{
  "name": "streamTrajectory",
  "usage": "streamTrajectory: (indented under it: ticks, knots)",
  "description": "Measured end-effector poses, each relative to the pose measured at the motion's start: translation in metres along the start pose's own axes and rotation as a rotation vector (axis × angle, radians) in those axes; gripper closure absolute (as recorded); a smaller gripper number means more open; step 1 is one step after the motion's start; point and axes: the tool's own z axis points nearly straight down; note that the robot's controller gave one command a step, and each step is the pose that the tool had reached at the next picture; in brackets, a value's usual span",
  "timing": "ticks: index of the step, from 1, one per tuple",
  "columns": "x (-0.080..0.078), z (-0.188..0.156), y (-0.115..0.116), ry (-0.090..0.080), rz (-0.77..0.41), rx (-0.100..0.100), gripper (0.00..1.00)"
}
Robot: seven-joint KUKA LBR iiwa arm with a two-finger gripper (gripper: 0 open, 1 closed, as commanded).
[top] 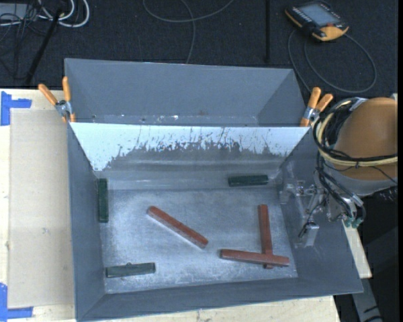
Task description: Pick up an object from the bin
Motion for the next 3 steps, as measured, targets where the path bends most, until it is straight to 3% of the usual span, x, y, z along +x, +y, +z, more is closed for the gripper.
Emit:
streamTrajectory:
  ticks: [1,2,3]
  knots:
    - [0.000,0.000,0.000,0.000,0.000,0.000,0.00]
    - [0.025,0.051,0.029,-0.007,0.001,0.001,0.00]
    - [0.026,0.088,0.032,0.002,0.063,-0.004,0.00]
